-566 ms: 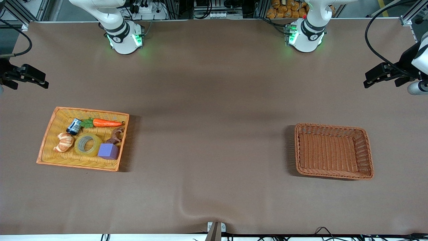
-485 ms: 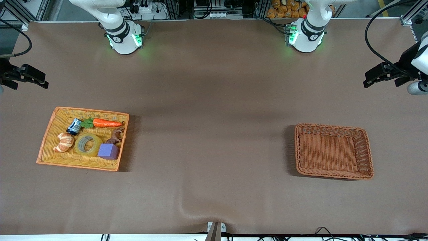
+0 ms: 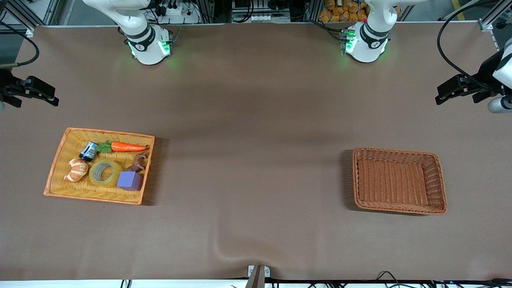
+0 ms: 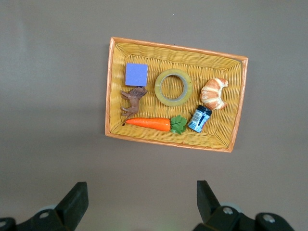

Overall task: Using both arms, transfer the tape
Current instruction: 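Reach the right gripper down to the yellow tape roll in the tray, then close the right gripper on the rim of the yellow tape roll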

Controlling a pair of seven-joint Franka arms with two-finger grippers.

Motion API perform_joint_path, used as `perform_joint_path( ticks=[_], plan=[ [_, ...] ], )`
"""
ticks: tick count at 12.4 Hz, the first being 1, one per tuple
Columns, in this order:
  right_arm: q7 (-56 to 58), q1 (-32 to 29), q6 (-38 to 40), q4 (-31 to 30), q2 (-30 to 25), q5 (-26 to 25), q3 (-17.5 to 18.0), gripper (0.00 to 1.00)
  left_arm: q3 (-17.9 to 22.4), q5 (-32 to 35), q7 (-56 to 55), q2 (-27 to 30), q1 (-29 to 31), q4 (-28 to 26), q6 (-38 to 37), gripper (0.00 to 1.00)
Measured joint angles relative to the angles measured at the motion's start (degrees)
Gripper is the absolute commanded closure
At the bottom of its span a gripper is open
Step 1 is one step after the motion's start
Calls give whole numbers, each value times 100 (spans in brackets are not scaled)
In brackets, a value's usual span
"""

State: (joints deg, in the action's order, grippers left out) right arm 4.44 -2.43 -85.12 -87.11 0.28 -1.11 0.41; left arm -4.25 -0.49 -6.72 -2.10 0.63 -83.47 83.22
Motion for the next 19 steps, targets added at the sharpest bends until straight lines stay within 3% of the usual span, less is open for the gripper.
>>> perform_joint_path(
  ticks=[6, 15, 19],
  plan=[
    [0, -20, -525, -104, 320, -1, -7, 0, -11, 0, 10, 0, 0, 4, -27, 0],
    [1024, -659, -3112, -48, 3433, -85, -62, 0, -25, 0, 11, 84, -3, 41, -38, 0],
    [1484, -974, -3148, -171, 3995, -87, -66, 0, -15, -12, 137, 130, 0, 55, -42, 0]
  ],
)
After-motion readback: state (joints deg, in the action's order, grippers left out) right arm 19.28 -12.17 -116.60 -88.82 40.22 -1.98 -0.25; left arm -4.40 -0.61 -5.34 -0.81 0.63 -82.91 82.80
